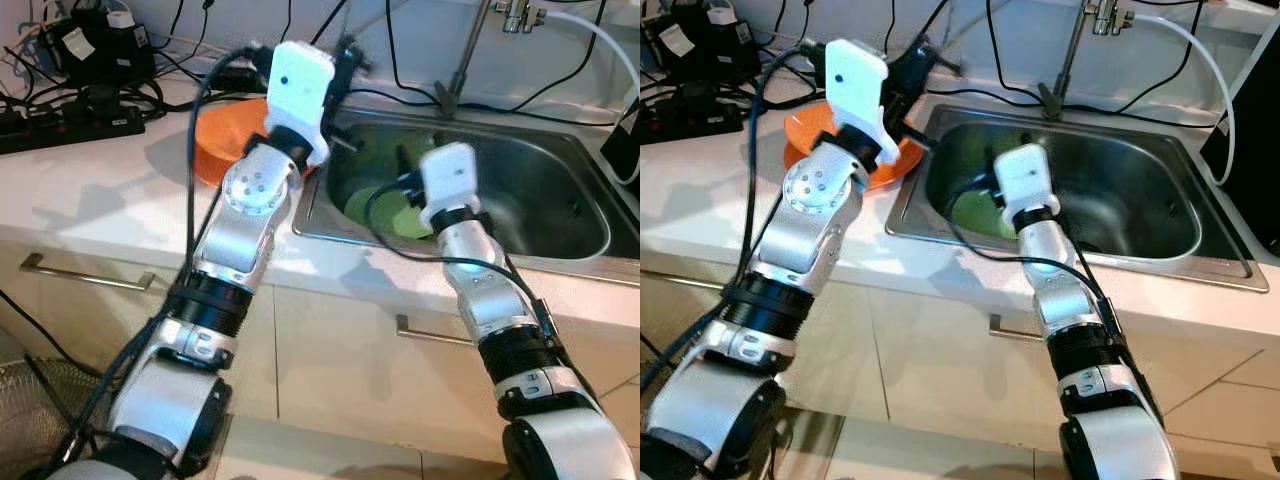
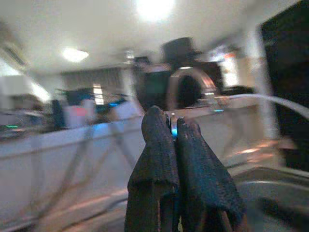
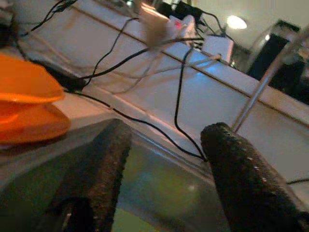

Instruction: Kitchen organization

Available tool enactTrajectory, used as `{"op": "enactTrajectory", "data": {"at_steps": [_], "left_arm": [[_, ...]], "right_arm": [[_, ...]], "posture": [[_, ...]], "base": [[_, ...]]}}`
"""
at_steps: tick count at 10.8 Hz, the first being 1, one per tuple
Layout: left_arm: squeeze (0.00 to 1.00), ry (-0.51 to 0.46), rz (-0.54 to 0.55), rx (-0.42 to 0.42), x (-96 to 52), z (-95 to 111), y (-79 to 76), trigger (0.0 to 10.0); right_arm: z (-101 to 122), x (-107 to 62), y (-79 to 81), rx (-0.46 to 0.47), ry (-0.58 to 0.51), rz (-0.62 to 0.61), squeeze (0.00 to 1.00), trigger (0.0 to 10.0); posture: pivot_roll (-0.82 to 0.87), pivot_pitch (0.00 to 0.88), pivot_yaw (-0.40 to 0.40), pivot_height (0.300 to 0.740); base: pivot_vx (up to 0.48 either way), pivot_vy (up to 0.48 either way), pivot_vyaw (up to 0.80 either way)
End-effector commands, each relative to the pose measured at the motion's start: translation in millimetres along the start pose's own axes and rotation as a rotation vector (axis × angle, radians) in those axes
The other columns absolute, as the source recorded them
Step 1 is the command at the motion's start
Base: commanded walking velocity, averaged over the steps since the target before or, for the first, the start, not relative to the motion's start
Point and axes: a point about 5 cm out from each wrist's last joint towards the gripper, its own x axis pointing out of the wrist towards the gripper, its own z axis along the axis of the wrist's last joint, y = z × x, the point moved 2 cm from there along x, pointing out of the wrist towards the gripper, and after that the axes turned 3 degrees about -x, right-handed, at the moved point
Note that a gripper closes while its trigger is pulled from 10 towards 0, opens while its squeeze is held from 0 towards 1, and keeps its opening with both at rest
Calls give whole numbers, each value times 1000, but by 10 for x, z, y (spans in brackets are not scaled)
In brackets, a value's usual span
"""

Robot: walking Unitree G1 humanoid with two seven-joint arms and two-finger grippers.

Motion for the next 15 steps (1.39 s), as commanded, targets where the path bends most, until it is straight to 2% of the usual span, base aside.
{"op": "enactTrajectory", "data": {"at_steps": [1, 3, 4, 8, 9, 13, 14, 15], "left_arm": [[0, 25, -123, -57, -26, 8, -144, 10000], [0, 93, -184, -142, -101, -115, -238, 10000], [0, 120, -176, -165, -124, -166, -230, 10000], [0, 179, -205, -178, -172, -223, -215, 10000], [0, 216, -227, -178, -201, -290, -253, 10000], [0, 243, -256, -188, -213, -325, -300, 10000], [0, 242, -264, -190, -207, -319, -308, 10000], [0, 243, -269, -189, -208, -317, -313, 10000]], "right_arm": [[-3, 5, 4, -45, -8, 16, 0, 10000], [27, 22, 13, -43, -25, 14, 0, 10000], [48, 28, 14, -46, -35, 12, 0, 10000], [92, 54, 8, -45, -52, 1, 0, 10000], [100, 56, 25, -37, -54, 3, 0, 10000], [74, 56, 112, 4, -37, 23, 0, 10000], [79, 58, 146, 5, -36, 35, 0, 7882], [68, 59, 156, -7, -27, 39, 0, 275]], "posture": [[178, 3, -20, 740], [178, 5, -20, 740], [179, 8, -20, 740], [182, 15, -15, 740], [180, 17, -13, 740], [187, 24, -15, 740], [187, 27, -14, 740], [187, 28, -15, 740]], "base": [[0, 0, 0], [0, 0, 0], [0, 0, 0], [0, 0, 0], [0, 0, 0], [0, 0, 0], [0, 0, 0], [0, 0, 0]]}}
